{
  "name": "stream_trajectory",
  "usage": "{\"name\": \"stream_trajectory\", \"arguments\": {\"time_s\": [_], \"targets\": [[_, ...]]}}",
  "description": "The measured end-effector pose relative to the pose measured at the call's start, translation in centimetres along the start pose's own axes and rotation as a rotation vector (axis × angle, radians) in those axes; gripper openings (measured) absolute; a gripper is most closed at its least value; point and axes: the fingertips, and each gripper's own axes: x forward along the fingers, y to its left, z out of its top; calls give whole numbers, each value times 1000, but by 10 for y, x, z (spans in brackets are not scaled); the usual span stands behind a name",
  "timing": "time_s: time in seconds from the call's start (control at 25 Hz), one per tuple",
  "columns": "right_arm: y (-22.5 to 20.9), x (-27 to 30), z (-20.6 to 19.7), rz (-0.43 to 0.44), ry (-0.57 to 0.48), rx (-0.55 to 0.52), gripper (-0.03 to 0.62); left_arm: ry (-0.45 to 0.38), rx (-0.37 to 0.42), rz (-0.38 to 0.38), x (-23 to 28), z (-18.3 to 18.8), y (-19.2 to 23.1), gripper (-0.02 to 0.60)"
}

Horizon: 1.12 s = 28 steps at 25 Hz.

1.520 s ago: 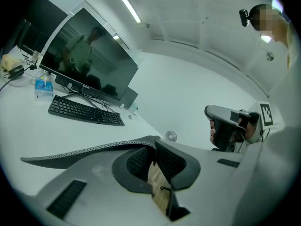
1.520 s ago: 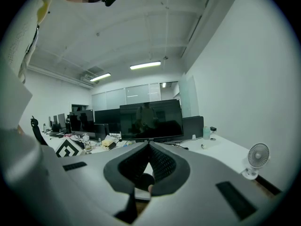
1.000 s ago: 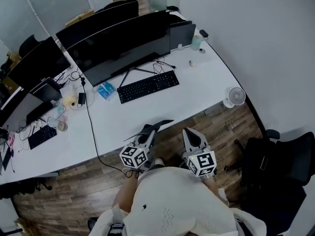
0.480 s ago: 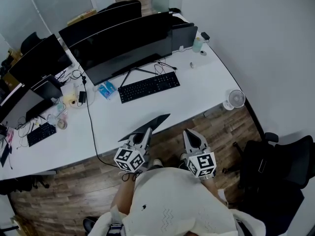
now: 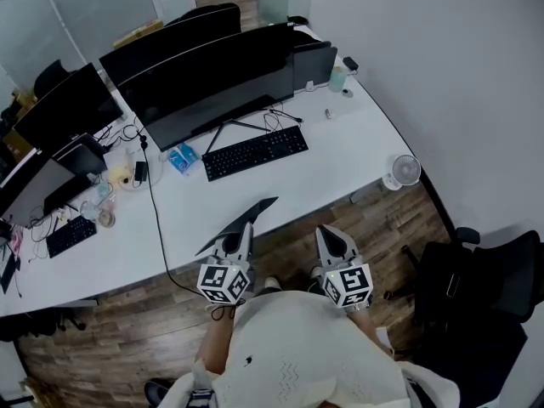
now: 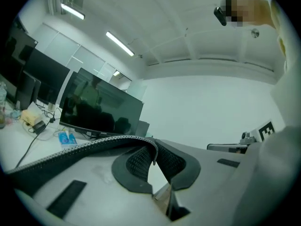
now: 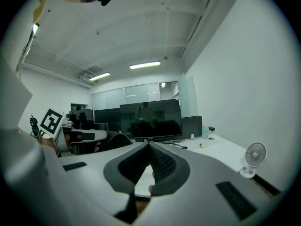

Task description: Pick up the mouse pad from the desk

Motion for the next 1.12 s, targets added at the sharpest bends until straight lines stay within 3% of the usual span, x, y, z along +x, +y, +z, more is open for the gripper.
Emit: {"name": "stream_trajectory", "arguments": {"time_s": [0.4,0.76,1.12], "targets": [[-1,-8,18,-8,-38,-11,2,-124,255,32,-13,61,-21,23],[-19,-22,58,-50,-120,-7,2,-187,227,84,-14,94,-17,23],[-38,-32,123,-43,-228,-18,2,-237,328,89,-11,140,-21,23]]}}
